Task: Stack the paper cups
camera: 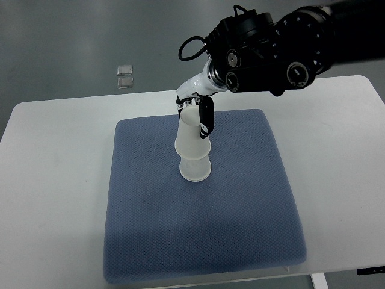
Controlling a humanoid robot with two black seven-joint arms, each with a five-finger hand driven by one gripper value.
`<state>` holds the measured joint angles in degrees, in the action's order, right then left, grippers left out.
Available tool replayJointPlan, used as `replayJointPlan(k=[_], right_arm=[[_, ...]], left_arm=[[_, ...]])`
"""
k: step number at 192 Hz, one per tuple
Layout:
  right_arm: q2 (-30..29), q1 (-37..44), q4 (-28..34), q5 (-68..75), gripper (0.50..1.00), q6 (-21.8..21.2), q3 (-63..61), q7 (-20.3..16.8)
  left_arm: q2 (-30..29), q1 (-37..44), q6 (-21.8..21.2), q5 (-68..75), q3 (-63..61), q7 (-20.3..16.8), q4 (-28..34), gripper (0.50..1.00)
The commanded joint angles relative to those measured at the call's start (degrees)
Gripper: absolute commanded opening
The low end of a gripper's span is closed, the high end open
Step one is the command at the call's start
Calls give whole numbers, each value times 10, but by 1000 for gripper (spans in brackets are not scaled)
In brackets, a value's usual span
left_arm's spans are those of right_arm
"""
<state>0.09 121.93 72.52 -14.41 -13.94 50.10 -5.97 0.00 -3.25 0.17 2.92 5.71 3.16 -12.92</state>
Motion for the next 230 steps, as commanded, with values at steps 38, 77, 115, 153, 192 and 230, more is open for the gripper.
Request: replayJointPlan(k=[38, 77, 115, 153, 192, 230], right_arm=[[-1, -4, 0, 0, 825, 1, 3, 0], [-1, -10, 0, 0, 834, 13, 3, 0], [-1, -9, 0, 2, 844, 15, 1, 1], [26, -33, -7, 73, 846, 69, -11, 3], [137, -166, -53, 126, 848, 177, -166, 34], [217, -339, -91, 198, 850, 203, -388, 76]], left_arm=[[0, 0, 0, 0, -2, 0, 0, 1000], [0, 0, 0, 0, 0, 0, 0, 1000], [0, 0, 0, 0, 0, 0, 0, 1000], [0, 0, 0, 0, 0, 0, 0, 1000], [0, 8, 0, 0, -2, 0, 0, 1000], [0, 8, 0, 0, -3, 0, -1, 1000]])
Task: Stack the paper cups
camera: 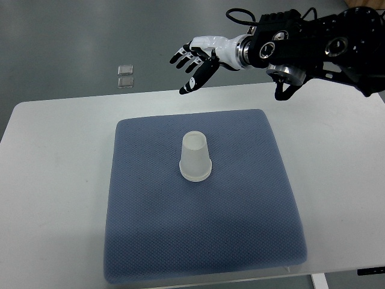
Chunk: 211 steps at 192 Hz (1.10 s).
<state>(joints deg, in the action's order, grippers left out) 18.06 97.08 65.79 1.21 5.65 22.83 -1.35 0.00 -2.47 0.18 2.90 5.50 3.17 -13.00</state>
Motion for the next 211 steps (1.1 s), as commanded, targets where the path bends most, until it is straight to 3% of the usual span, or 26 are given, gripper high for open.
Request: replayJointPlan(k=[1, 46, 69, 88, 107, 134, 163, 211], right_arm=[[37, -91, -24, 42, 850, 7, -116, 30], [26, -269, -131, 112, 852, 6, -377, 83], [-28, -342, -186, 113, 860, -4, -481, 108], [-70, -397, -233, 114, 868, -49, -547, 115], [-106, -448, -289, 113, 870, -126, -611, 126], [-132, -483, -342, 114, 889, -191, -664, 142], [-132, -508, -356, 116, 897, -245, -691, 143], [-132, -513, -369, 114, 913, -254, -699, 143]], left_arm=[[0, 0, 0, 0, 0, 0, 0, 1000], [0, 0, 0, 0, -1, 0, -1, 1000], [0, 0, 0, 0, 0, 0, -1, 1000], [0, 0, 0, 1, -1, 0, -1, 1000], [0, 1, 0, 1, -1, 0, -1, 1000], [0, 2, 0, 1, 0, 0, -1, 1000], [0, 3, 0, 1, -1, 0, -1, 1000], [0, 3, 0, 1, -1, 0, -2, 1000]])
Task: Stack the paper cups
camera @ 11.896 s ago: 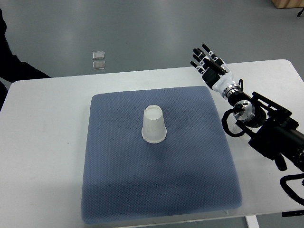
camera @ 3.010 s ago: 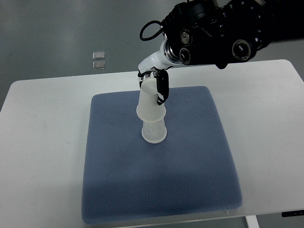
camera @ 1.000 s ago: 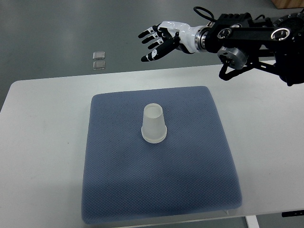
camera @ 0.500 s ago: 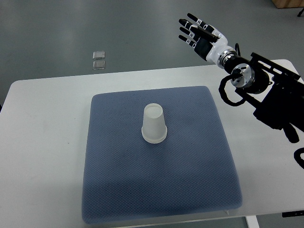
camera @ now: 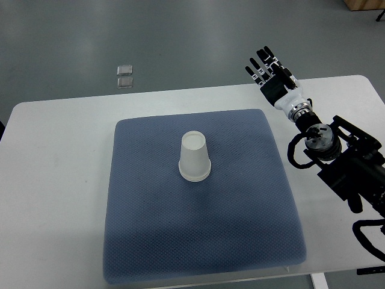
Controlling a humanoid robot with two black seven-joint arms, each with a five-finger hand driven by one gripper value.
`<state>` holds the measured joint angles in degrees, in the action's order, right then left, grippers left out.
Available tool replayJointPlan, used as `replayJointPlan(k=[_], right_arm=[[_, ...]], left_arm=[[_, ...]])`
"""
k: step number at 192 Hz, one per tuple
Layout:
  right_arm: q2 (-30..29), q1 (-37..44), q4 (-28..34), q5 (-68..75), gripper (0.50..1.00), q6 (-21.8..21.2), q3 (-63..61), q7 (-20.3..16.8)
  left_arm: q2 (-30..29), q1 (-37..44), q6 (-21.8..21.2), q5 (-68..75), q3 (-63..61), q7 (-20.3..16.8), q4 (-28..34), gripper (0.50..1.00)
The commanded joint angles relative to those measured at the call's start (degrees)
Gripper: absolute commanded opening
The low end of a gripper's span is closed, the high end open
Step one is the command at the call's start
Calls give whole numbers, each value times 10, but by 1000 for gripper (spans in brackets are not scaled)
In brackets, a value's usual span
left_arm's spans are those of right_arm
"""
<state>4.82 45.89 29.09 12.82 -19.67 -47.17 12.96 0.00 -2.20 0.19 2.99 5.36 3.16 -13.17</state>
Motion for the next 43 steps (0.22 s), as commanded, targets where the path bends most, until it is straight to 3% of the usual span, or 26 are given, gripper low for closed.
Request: replayJointPlan(k=[1, 43], right_arm=[[0, -1, -2, -2, 913, -1, 1, 0], [-2, -1, -3, -7, 921, -1, 6, 0]], left_arm=[[0, 0, 0, 0, 0, 0, 0, 1000], [0, 0, 0, 0, 0, 0, 0, 1000]])
